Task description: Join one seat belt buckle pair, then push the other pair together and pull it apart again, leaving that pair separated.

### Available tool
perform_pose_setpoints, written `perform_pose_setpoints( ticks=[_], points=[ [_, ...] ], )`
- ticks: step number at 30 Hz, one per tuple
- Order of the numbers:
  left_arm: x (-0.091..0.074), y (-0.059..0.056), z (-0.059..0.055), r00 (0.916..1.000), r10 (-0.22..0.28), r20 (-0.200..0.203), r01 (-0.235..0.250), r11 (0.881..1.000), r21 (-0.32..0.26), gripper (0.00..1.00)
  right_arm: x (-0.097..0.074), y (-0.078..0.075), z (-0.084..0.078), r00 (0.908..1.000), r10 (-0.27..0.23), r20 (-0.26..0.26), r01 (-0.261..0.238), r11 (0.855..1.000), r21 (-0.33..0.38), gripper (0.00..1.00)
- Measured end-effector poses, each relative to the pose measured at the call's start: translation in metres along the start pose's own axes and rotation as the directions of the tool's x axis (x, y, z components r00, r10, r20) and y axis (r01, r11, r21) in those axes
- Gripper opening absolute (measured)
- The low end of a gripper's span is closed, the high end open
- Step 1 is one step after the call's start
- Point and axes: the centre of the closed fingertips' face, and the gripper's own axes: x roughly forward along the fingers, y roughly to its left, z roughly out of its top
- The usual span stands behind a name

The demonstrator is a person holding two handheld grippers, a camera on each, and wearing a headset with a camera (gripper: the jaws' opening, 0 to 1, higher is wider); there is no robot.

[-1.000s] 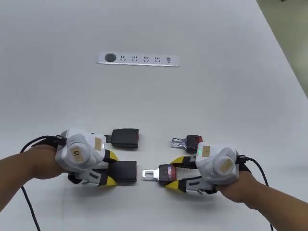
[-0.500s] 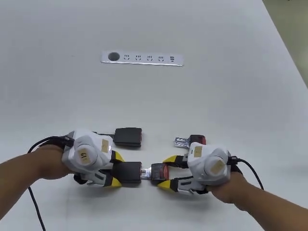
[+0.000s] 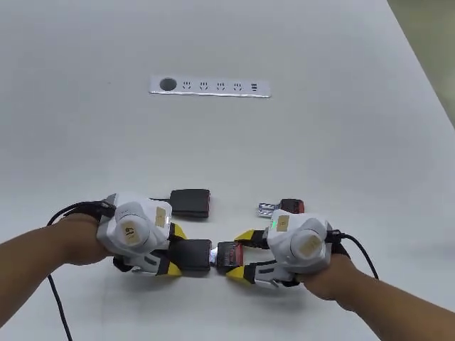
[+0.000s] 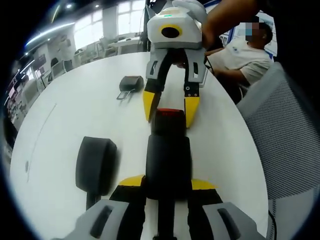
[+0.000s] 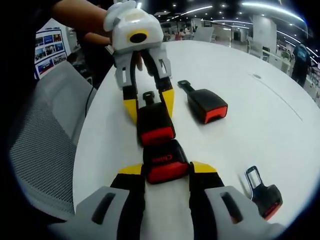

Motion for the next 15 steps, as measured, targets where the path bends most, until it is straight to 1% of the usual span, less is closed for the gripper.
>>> perform_pose_setpoints(
  ticks=[8,9,10,12,15],
  points=[
    [0.0012,0.0001,0.0005,1.0,0.003,-0.003,-0.003,1.0,-0.001,0.33,0.0015,0.0004,0.0018,1.0,-0.002,-0.001,0.002,1.0,-0.002,0.33],
    [0.0033,0.0005,0.0039,0.9999,-0.01,0.006,0.009,0.999,0.038,0.33,0.0019,-0.0029,0.002,0.9998,-0.019,-0.009,0.019,1.0,-0.007,0.33],
    [0.0047,0.0027,0.0044,1.0,0.0,-0.002,0.0,1.0,0.008,0.33,0.0031,0.0005,0.0031,1.0,-0.006,-0.005,0.006,1.0,-0.012,0.33],
    [0.0041,0.0021,0.003,1.0,0.003,-0.006,-0.003,1.0,0.006,0.33,0.0028,0.0017,0.0046,1.0,-0.004,-0.003,0.004,1.0,-0.01,0.33],
    [0.0043,0.0024,0.0014,1.0,0.007,-0.003,-0.007,1.0,0.002,0.33,0.0062,-0.0031,-0.0004,1.0,-0.002,-0.005,0.002,1.0,-0.012,0.33]
  ],
)
